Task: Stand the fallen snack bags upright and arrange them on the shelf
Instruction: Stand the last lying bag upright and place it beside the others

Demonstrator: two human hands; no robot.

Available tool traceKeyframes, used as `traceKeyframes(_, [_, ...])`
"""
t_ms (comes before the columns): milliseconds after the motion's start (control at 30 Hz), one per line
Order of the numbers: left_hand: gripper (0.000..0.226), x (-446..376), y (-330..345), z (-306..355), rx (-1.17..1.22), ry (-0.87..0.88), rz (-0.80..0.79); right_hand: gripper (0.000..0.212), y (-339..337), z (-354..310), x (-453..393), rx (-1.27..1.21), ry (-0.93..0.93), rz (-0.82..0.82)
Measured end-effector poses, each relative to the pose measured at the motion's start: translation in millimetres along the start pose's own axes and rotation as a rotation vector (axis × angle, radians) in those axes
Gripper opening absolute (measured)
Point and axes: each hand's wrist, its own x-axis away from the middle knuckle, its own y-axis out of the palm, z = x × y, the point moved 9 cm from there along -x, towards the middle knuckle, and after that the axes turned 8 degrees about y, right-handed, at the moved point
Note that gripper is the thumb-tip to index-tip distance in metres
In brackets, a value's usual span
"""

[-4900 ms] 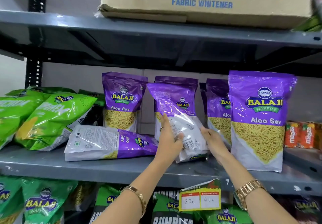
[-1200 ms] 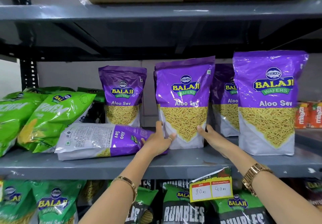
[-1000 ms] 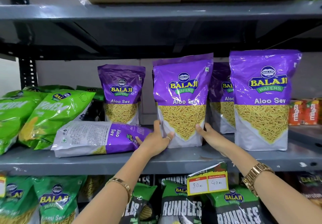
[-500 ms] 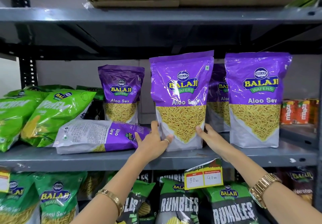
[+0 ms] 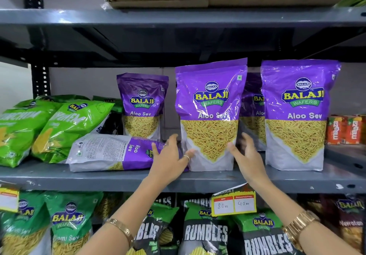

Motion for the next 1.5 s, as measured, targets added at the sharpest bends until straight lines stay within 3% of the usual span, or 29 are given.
traceKeyframes(67, [0.071, 1.2, -20.2, -2.8, -0.159, 0.052, 0.053, 0.059, -8.3, -25.6, 21.6, 0.11, -0.241, 0.171])
traceKeyframes(133, [0.064, 1.7, -39.0, -11.9, -0.254, 0.052, 0.07, 0.053, 1.0, -47.5, 41.8, 0.221, -0.468, 0.221])
traceKeyframes(267, [0.058, 8.3, -69.8, -41.9, -0.35, -0.051, 0.031, 0.043, 34.3, -77.6, 61.6, 0.31, -0.67, 0.193])
traceKeyframes(433, [0.067, 23.8, -94.6, -75.4, -0.457, -0.084, -0.054, 0.04, 76.2, -114.1, 82.1, 0.29, -0.826, 0.068])
traceKeyframes(533, [0.076, 34.2, -111.8, -94.1, -0.496, -0.068, -0.065, 0.047, 114.4, -122.2, 83.1, 0.424, -0.797, -0.078])
traceKeyframes(633, [0.089, 43.2, -129.4, -106.5, -0.542, -0.005, -0.051, 0.067, 153.2, -108.8, 70.7, 0.584, -0.603, -0.321])
traceKeyframes(700, [0.103, 47.4, -137.9, -115.1, -0.553, 0.036, -0.066, 0.073, 165.1, -100.5, 61.2, 0.651, -0.467, -0.379])
traceKeyframes(833, [0.1, 50.0, -151.2, -135.6, -0.553, 0.081, -0.073, 0.046, 173.1, -93.5, 51.7, 0.684, -0.312, -0.39])
traceKeyframes(1067, [0.09, 47.7, -148.6, -131.7, -0.457, 0.233, -0.041, 0.02, 190.3, -93.7, 56.3, 0.925, -0.287, -0.288])
traceKeyframes(1300, [0.087, 47.7, -149.6, -134.9, -0.49, 0.264, 0.006, 0.027, 185.9, -127.7, 55.0, 0.892, -0.346, -0.017])
traceKeyframes(1500, [0.085, 49.7, -159.5, -140.8, -0.39, 0.218, 0.106, 0.032, 195.2, -181.6, 48.5, 1.009, -0.573, 0.135])
